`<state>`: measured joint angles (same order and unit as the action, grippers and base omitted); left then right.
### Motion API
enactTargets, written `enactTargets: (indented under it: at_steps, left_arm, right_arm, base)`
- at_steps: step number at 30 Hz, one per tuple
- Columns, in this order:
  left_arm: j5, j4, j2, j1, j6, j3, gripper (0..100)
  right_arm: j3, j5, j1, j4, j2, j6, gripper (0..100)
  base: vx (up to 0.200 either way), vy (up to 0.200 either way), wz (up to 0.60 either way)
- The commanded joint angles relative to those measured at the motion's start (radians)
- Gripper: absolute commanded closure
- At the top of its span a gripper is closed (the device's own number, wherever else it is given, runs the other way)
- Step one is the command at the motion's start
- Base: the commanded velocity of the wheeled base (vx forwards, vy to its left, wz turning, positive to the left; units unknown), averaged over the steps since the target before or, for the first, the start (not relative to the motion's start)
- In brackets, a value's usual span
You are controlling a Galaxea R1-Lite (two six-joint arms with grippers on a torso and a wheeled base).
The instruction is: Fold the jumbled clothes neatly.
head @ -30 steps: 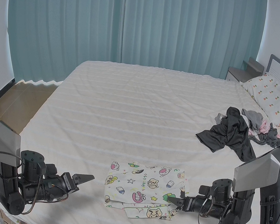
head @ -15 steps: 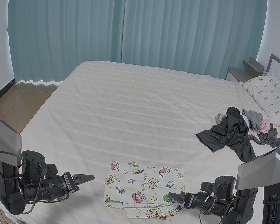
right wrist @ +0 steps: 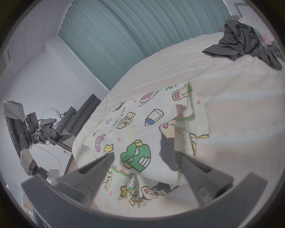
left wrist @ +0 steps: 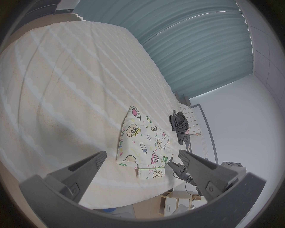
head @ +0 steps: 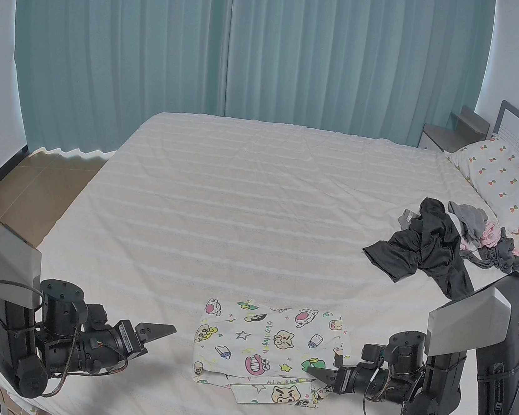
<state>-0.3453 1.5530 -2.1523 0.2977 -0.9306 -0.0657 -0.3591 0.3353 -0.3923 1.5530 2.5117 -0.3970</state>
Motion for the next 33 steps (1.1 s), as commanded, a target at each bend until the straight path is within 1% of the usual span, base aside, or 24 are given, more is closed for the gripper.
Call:
enactTargets:
  at_steps: [1, 5, 11, 12, 17, 19, 20, 21, 22, 25, 33]
  left_arm:
    - [0.002, 0.018, -0.011, 0.001, 0.001, 0.0, 0]
    - [0.002, 0.018, -0.017, 0.0, 0.001, -0.002, 0]
    - [0.003, 0.018, -0.017, 0.001, 0.001, -0.002, 0]
    - [0.003, 0.018, -0.017, 0.0, 0.001, -0.002, 0]
    - [0.005, 0.018, -0.017, 0.0, 0.001, -0.002, 0]
    - [0.005, 0.018, -0.017, 0.0, 0.001, -0.002, 0]
    - [0.006, 0.018, -0.017, 0.0, 0.001, -0.002, 0]
    - [0.006, 0.018, -0.017, 0.0, 0.001, -0.002, 0]
    - [0.006, 0.018, -0.017, 0.0, 0.001, -0.002, 0]
    - [0.008, 0.018, -0.018, 0.0, 0.001, -0.003, 0]
    - [0.008, 0.018, -0.021, 0.0, 0.001, -0.003, 0]
  right_arm:
    - [0.017, 0.024, 0.023, 0.009, 0.009, 0.003, 100]
    - [0.046, 0.059, 0.044, 0.009, -0.017, 0.01, 100]
    - [0.108, 0.208, 0.095, 0.009, -0.076, 0.01, 100]
    - [0.108, 0.211, 0.096, 0.009, -0.077, 0.01, 100]
    - [0.117, 0.286, 0.142, 0.009, -0.096, 0.01, 100]
    - [0.121, 0.295, 0.145, 0.009, -0.096, 0.01, 100]
    - [0.143, 0.321, 0.155, 0.009, -0.1, 0.012, 100]
    - [0.143, 0.321, 0.155, 0.009, -0.1, 0.012, 100]
    - [0.152, 0.346, 0.17, 0.009, -0.099, 0.021, 100]
    - [0.17, 0.358, 0.181, 0.009, -0.102, 0.035, 100]
    - [0.21, 0.358, 0.148, 0.009, -0.094, 0.04, 100]
  base:
    - [0.0, 0.0, 0.0]
    - [0.0, 0.0, 0.0]
    - [0.0, 0.0, 0.0]
    - [0.0, 0.0, 0.0]
    - [0.0, 0.0, 0.0]
    - [0.0, 0.0, 0.0]
    - [0.0, 0.0, 0.0]
    - [0.0, 0.0, 0.0]
    - [0.0, 0.0, 0.0]
    - [0.0, 0.0, 0.0]
    - [0.0, 0.0, 0.0]
